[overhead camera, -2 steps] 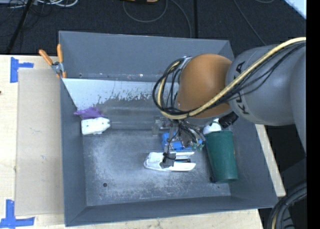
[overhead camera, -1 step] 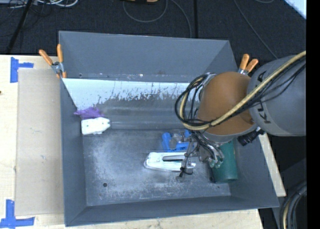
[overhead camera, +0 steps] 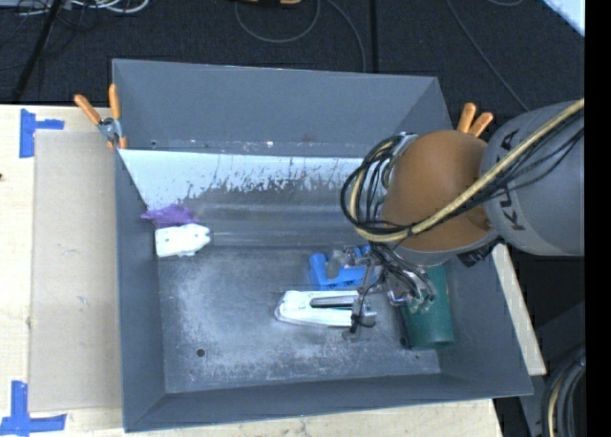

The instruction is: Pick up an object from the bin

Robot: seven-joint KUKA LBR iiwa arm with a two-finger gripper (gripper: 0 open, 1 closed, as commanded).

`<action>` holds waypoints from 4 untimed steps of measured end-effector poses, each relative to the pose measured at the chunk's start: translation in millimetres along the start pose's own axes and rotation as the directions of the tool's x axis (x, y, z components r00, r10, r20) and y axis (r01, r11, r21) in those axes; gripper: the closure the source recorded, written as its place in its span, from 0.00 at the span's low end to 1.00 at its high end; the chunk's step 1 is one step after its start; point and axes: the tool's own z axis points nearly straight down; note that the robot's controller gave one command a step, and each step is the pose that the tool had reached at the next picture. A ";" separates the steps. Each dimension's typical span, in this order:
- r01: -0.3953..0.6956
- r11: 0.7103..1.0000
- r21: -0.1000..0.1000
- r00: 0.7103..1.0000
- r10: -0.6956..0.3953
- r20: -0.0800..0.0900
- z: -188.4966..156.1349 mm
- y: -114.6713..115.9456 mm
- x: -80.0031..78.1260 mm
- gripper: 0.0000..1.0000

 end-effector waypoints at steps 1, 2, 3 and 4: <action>-0.080 0.997 0.000 0.997 0.080 0.001 46.4 2.7 -9.7 0.00; -0.015 1.000 0.000 1.000 0.015 0.000 69.5 7.2 -23.7 1.00; -0.015 1.000 0.000 1.000 0.015 0.000 69.5 7.2 -23.7 1.00; -0.016 1.000 0.000 1.000 0.016 -0.001 66.2 7.2 -22.8 1.00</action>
Offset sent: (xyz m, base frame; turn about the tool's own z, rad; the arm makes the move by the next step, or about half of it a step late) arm 0.0217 0.0094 -0.0714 0.0134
